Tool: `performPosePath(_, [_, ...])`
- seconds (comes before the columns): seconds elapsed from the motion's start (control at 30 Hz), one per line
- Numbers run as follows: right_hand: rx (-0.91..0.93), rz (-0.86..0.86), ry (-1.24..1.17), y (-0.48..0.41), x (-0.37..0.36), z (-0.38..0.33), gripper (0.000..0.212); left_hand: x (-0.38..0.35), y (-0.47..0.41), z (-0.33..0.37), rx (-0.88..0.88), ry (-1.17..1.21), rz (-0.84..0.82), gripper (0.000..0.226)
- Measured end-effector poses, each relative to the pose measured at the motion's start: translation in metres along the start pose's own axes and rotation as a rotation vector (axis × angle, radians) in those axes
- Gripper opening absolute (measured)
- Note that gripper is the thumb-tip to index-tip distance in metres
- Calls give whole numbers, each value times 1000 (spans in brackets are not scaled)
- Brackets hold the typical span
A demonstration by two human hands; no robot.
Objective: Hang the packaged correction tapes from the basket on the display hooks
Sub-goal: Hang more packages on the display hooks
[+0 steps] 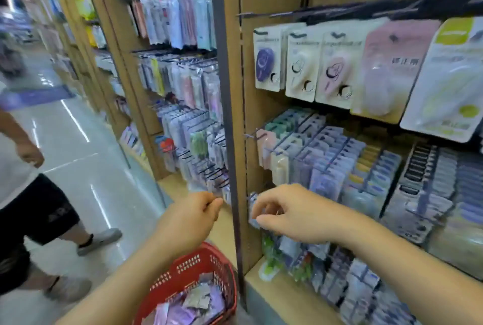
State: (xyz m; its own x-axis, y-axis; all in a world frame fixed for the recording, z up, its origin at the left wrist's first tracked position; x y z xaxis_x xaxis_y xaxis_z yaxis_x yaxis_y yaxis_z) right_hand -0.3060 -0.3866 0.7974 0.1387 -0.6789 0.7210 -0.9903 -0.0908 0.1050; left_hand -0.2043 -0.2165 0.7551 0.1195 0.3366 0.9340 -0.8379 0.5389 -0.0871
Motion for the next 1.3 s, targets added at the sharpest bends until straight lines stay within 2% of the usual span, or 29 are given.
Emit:
performPosePath(0.1, [-65,-125,-3,-22,-52,27,22,-38,34,-57,192,-24,-64,19])
performPosePath(0.37, [-214,-297,-108,-99,-194,84,16,-122,107,-206,605,23,-211,29])
performPosePath(0.53, [-351,-298,-224,-161,-283,113,10,-175,114,-297,714,87,-324,20])
performPosePath(0.77, [-620,-207,-348,-250,-403,160,12,-258,100,-424,876,270,-445,30])
performPosePath(1.03, [-726,-256,-328,-339,-513,262,23,-393,53,-492,906,357,-528,27])
performPosePath(1.17, [-701,-367,-236,-383,-578,346,30,-496,25,-516,796,332,-652,34])
performPosePath(1.3, [-686,-571,-107,-416,-650,434,51,-608,4,-541,645,220,-825,43])
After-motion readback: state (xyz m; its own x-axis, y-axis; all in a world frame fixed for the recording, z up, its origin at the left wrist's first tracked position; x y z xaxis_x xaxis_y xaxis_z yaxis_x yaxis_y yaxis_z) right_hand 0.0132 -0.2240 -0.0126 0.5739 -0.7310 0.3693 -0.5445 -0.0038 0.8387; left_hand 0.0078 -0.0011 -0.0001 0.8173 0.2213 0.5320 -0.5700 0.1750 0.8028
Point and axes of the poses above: each hand's wrist, its own y-axis away from the middle knuckle, its own x-axis out of the back of the hand, z = x × y, the point moved 3 cm from there along -y, towards the middle knuckle, and after that the axes turned 12 degrees about -y, right-handed, at the moved point
